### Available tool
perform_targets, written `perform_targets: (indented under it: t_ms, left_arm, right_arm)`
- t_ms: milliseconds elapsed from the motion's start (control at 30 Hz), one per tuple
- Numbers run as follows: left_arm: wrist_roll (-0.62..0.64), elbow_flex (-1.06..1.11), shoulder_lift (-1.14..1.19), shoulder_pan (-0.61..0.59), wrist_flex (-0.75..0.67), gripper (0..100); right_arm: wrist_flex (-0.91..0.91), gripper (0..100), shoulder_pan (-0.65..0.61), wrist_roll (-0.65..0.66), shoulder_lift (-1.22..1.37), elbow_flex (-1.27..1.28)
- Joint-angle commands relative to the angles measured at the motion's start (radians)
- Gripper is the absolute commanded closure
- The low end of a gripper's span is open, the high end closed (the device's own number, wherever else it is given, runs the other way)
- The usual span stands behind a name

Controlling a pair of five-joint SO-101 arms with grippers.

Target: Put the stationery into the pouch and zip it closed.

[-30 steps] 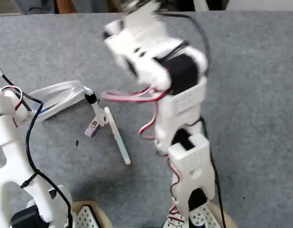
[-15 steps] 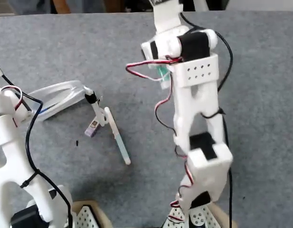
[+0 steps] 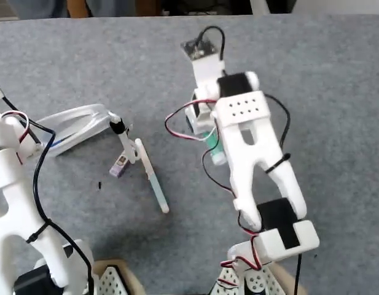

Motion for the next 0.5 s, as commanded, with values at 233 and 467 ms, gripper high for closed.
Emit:
perform_targets:
  t_ms: [233, 467]
  left_arm:
    - [0.005, -0.022, 0.011, -0.022, -0.003, 97]
    - [0.005, -0.019, 0.011, -0.024, -0.003, 97]
  right_arm:
    - [-0.238, 89.9, 0.014, 0.006, -0.054, 0.205]
    - [-0.328, 85.0, 0.014, 0.006, -0.053, 0.285]
